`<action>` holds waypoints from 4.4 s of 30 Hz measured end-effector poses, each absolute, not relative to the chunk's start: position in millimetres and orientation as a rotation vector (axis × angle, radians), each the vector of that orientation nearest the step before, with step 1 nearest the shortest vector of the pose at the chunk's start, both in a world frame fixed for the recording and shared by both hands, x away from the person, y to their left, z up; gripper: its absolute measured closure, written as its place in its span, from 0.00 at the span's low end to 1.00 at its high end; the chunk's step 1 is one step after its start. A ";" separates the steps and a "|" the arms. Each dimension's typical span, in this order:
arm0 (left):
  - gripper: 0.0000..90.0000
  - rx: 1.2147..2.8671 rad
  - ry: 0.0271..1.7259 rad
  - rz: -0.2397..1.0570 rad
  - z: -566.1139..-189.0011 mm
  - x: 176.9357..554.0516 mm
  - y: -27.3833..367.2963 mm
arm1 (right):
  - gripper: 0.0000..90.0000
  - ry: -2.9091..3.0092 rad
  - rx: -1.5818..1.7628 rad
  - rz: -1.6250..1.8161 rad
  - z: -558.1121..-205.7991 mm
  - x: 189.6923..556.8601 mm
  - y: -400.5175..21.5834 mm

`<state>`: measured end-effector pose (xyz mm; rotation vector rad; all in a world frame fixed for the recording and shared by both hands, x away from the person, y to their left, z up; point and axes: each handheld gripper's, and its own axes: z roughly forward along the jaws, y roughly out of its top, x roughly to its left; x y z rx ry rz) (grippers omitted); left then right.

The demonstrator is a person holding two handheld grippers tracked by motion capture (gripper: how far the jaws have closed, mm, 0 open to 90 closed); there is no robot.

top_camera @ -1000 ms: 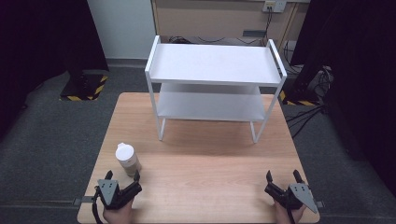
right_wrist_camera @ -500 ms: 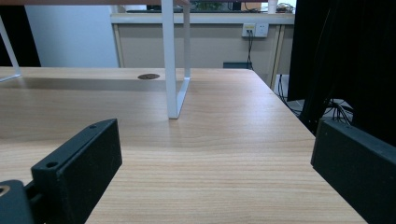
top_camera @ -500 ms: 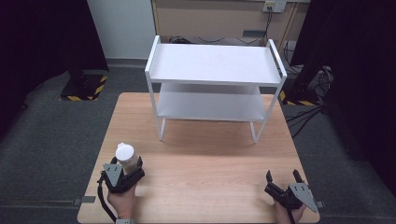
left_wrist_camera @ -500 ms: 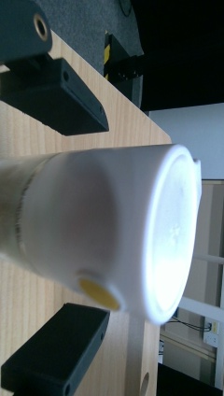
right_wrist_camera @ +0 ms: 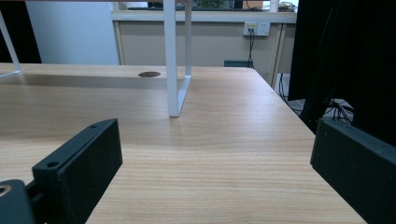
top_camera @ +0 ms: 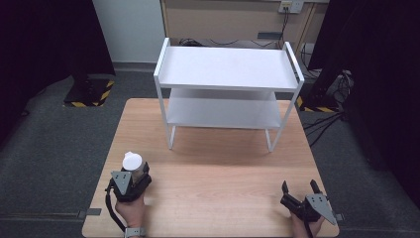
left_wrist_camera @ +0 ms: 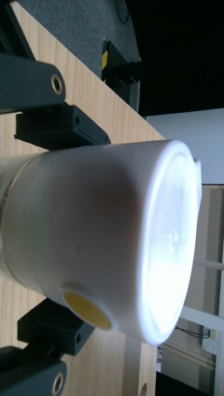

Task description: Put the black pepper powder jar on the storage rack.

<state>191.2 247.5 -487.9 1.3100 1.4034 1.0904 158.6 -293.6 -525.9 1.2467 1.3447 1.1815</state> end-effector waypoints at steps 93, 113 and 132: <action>0.34 1.382 1.156 1.069 -338.0 318.2 94.4 | 0.04 1.319 1.219 1.231 -532.3 156.0 -299.6; 0.34 1.377 1.150 1.101 -340.5 354.8 82.4 | 0.04 1.310 1.242 1.226 -531.0 156.2 -299.3; 0.34 1.371 1.180 1.105 -348.7 366.2 84.0 | 0.04 1.316 1.236 1.226 -531.1 156.0 -299.7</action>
